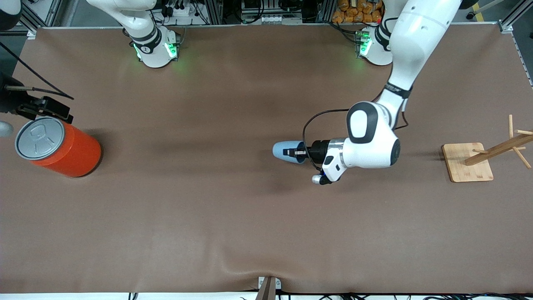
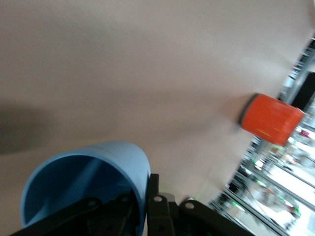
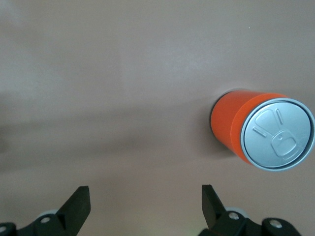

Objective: Flip cup
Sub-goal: 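Open the right gripper and withdraw it while the left gripper holds the cup, then carry the cup with the left gripper beside the wooden stand and lower it upright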

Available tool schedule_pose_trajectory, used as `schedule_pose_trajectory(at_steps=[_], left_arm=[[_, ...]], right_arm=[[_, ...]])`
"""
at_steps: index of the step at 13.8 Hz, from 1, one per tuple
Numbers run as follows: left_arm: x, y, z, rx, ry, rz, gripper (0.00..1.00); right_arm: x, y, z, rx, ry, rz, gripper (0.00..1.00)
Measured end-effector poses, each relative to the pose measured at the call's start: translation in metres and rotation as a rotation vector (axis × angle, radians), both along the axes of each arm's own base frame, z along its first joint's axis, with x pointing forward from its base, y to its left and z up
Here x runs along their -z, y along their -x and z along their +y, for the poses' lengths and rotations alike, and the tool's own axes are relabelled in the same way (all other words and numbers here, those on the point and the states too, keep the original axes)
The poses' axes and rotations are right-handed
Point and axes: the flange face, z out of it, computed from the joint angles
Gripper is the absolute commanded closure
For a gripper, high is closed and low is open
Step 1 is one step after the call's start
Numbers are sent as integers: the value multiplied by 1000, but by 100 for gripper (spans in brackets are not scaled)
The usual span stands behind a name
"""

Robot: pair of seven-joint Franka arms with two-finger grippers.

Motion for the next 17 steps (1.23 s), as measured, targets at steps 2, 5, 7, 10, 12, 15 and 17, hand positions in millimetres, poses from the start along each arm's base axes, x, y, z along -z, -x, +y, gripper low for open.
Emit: schedule_pose_trajectory(at_steps=[2,5,7,10,12,15,17], left_arm=[[-20,-12,28,14,-138,-58,100],[-40,-32,89,63,-387,-165,100],[-47,-39,119,100,-552,-225,100],[-36,-41,146,131,-697,-244,100],[-17,-39,167,124,-718,-212,100],[22,-29,191,87,-722,-202,100],[45,-21,204,66,-726,-218,100]], right_arm=[[-2,5,8,-10,2,-1,0],[-4,4,19,-31,4,-3,0],[-19,7,22,-35,4,-1,0],[-32,9,23,-40,2,-19,0],[-32,8,23,-41,1,-27,0],[-26,6,20,-51,-5,-44,0],[-22,9,14,-64,-8,-44,0]])
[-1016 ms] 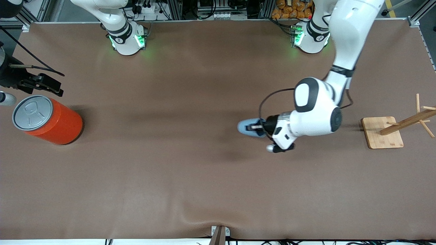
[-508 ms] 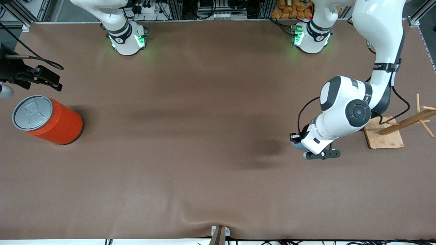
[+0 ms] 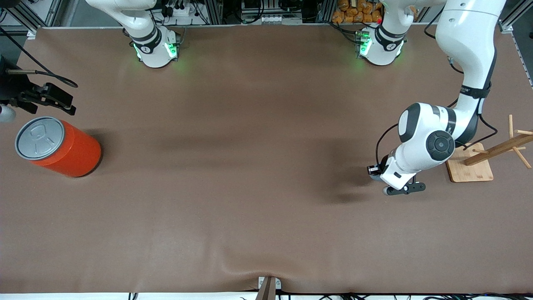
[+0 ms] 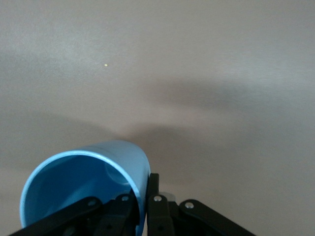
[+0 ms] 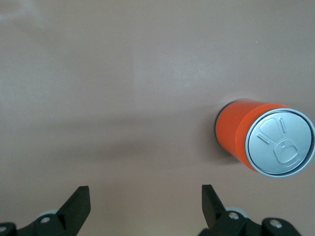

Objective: Flip cup
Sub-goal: 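Carry the cup with the left gripper beside the wooden stand and lower it upright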

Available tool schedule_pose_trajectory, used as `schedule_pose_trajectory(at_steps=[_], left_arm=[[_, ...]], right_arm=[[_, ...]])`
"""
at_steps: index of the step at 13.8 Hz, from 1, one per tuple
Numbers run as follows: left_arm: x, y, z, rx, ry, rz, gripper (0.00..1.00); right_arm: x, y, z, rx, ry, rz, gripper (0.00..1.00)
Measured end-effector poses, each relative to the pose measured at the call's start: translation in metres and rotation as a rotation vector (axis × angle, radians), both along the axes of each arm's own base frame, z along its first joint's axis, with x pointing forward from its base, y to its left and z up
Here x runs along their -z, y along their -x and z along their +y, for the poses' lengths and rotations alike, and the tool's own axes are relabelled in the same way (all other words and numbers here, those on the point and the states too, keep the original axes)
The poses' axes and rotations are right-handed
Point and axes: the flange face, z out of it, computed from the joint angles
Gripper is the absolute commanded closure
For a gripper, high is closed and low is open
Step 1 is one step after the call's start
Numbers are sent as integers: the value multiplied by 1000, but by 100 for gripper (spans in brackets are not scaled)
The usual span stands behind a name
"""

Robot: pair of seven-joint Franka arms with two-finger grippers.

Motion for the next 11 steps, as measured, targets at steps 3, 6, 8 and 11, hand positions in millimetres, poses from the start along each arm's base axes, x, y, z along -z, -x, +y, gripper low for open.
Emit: schedule_pose_trajectory(at_steps=[3,6,8,11], left_arm=[[17,7,11,44,-49,-50,100],[18,6,21,73,-85,-63,1],[16,6,19,86,-92,-70,0],[-12,5,11,100,-100,-67,0]], right_arm=[[0,8,-3,-8,1,-12,0],[-2,10,-4,-55,1,-19,0],[-3,10,-5,-65,1,-25,0],[-8,13,-6,-65,2,-32,0]])
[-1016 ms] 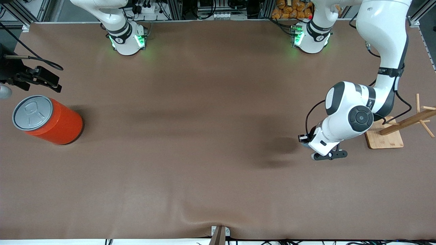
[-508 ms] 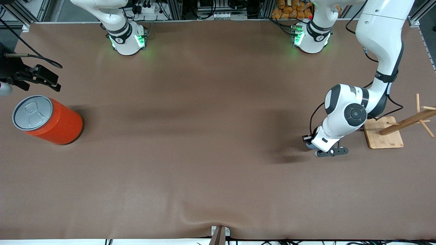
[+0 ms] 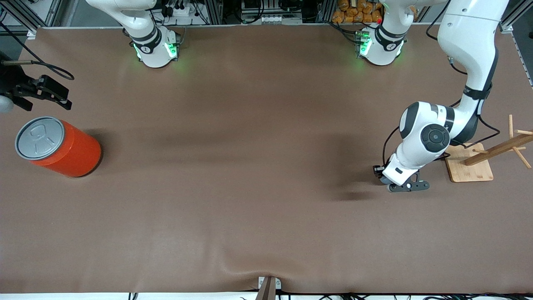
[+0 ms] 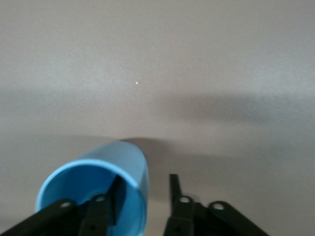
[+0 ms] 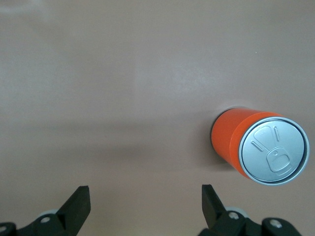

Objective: Flip cup
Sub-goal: 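Carry the cup with the left gripper beside the wooden stand and lower it upright, then open the left gripper and lift it off the cup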

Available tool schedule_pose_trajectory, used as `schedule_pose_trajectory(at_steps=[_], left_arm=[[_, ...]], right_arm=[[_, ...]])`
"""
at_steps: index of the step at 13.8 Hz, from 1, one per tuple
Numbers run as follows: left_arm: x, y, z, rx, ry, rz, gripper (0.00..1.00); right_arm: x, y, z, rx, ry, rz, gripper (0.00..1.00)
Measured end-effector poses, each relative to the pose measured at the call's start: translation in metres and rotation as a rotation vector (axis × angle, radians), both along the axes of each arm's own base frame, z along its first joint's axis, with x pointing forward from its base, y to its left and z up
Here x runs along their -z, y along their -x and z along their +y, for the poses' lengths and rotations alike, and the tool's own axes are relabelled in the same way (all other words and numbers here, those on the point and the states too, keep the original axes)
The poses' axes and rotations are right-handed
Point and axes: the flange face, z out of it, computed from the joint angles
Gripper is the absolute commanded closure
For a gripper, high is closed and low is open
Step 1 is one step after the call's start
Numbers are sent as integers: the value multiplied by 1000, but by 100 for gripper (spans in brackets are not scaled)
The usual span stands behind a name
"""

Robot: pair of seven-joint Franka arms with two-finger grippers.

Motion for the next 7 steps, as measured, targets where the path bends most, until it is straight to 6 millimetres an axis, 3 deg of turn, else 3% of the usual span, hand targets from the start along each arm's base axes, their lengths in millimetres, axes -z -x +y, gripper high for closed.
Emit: schedule_pose_trajectory(at_steps=[2,4,7], left_arm=[[-48,-1,-14,18,-13,1,0],[-112,-2,-29,35,-24,-24,0],[-193,-6,-37,35,-32,-64,0]], right_arm=[[-1,1,-4,6,0,3,0],[-1,1,-5,6,0,3,0],[-1,2,-3,2,0,2,0]])
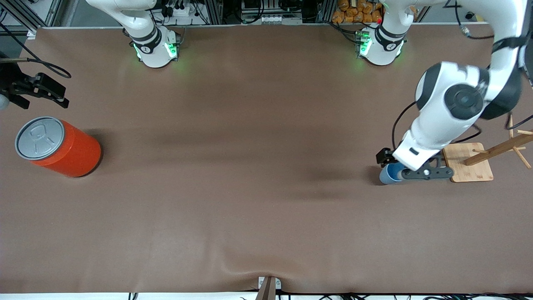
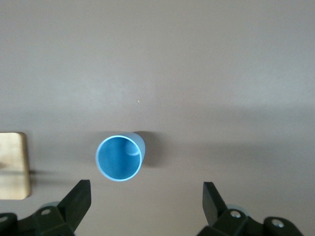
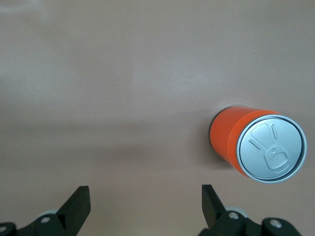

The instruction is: Flip cup

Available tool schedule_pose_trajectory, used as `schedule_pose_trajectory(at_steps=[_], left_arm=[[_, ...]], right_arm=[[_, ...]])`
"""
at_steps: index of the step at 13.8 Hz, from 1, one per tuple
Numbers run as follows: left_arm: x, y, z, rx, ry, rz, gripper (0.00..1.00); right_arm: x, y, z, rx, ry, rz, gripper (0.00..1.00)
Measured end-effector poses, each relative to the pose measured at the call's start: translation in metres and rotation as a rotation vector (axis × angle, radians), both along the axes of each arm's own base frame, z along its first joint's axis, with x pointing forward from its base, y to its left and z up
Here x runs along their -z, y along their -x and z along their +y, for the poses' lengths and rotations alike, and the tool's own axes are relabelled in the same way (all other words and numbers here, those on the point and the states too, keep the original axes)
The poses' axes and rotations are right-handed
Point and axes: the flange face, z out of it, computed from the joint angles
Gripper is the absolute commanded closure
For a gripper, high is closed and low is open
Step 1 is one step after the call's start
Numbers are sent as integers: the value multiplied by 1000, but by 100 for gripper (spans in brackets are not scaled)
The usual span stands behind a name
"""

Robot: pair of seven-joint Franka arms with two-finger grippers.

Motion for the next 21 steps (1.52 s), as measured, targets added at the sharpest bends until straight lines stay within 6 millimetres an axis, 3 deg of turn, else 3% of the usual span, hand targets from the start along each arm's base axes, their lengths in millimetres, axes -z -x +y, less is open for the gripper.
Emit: schedule_pose_trajectory(at_steps=[3,6,9,12,16,21], left_arm=[[-61,6,-3,-2,-3,-40,0],[-112,30,0,-13,-5,-66,0],[-150,51,2,-25,11,-93,0],[-166,60,10,-36,39,-94,0],[-175,76,47,-43,47,-11,0],[-166,92,67,14,44,37,0]], right_arm=[[0,0,3,-5,0,-1,0],[-1,0,3,-7,0,-1,0],[0,1,5,-9,0,0,0],[0,1,5,-10,0,2,0],[0,1,5,-9,0,6,0],[0,1,5,-10,0,7,0]])
